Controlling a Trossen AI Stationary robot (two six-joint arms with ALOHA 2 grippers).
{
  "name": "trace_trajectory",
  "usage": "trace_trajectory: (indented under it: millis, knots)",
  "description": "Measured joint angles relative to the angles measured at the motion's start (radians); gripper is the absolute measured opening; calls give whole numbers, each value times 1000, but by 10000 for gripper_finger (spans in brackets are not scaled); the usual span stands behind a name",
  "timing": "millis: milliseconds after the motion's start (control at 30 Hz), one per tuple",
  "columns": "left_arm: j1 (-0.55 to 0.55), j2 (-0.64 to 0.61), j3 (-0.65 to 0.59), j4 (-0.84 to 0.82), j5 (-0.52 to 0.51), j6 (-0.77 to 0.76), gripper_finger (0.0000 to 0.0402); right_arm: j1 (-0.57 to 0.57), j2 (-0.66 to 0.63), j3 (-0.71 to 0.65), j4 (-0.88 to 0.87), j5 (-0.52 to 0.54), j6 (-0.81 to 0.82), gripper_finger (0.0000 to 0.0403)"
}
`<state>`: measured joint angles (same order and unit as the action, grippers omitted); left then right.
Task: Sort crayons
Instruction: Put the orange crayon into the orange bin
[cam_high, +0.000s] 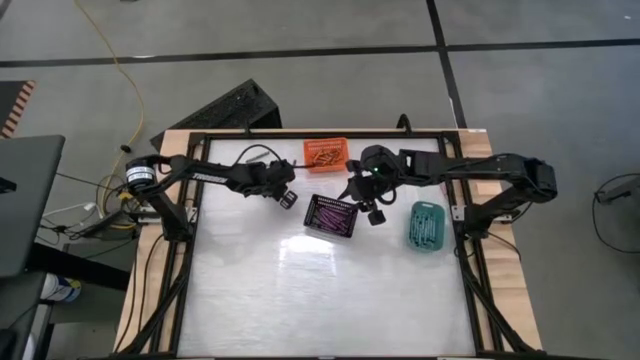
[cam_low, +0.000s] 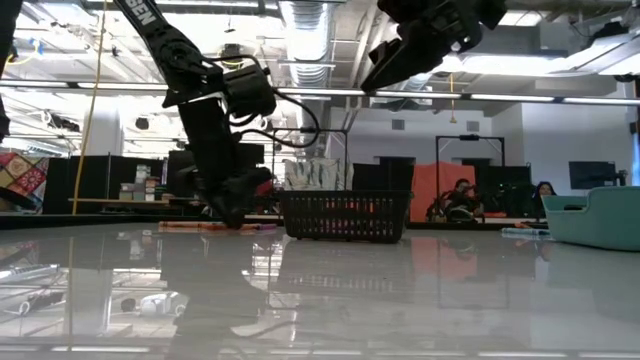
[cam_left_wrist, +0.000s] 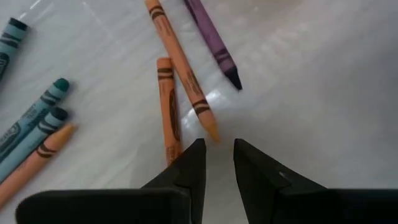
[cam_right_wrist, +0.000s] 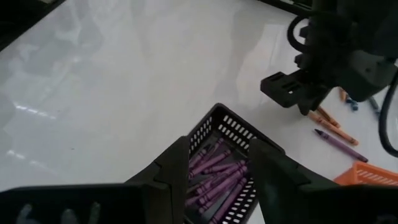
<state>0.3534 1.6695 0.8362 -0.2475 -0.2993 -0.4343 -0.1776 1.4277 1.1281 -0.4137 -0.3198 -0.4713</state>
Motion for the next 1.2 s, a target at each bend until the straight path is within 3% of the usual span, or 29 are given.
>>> trace_trajectory:
  millis: [200,333,633,1200]
  knots:
    - [-14,0,79,-107,1,32,71,0,0,0,0,-4,0,161]
    - [-29,0,128,-161,-56,66,71,-3,0,0,0,-4,0,161]
    - [-9,0,141,-273,-116,73,71,-2,0,-1,-8,-16,0,161]
    - [51,0,141,-274,27,90,71,-1,0,-1,-25,-20,10,161]
